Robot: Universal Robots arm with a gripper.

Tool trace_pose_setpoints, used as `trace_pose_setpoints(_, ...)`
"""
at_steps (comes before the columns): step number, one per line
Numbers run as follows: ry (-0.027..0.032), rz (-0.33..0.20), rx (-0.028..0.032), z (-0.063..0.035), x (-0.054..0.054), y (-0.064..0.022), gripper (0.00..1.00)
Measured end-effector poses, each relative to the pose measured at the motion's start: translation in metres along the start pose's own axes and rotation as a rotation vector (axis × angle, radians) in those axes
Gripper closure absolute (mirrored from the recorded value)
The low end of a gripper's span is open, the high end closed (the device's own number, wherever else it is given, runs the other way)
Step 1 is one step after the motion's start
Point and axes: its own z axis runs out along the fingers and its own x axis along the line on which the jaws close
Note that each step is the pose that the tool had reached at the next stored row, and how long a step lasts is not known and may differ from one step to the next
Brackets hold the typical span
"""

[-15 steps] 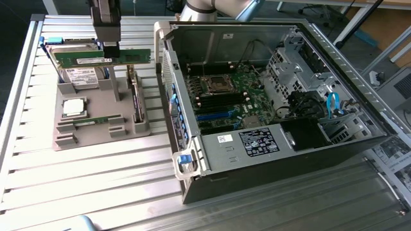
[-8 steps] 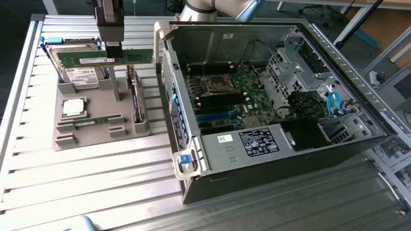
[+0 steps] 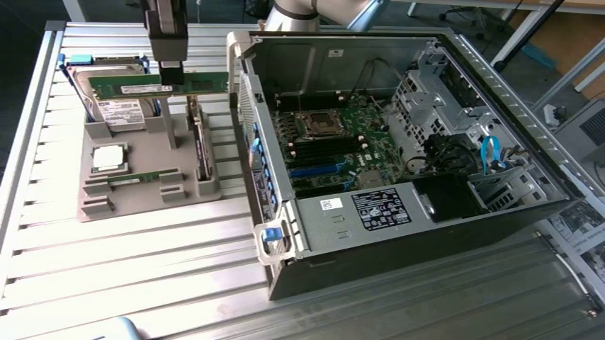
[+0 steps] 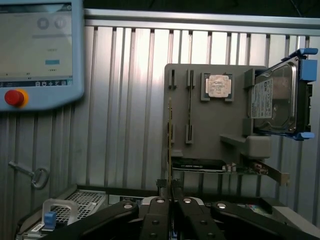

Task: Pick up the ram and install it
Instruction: 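Pick up the ram and move it above insertion slot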

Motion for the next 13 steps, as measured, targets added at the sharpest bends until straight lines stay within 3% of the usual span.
trace_pose_setpoints(13, 0.0007, 0.000, -0.0029, -0.0003, 0.0004, -0.0062, 0.87)
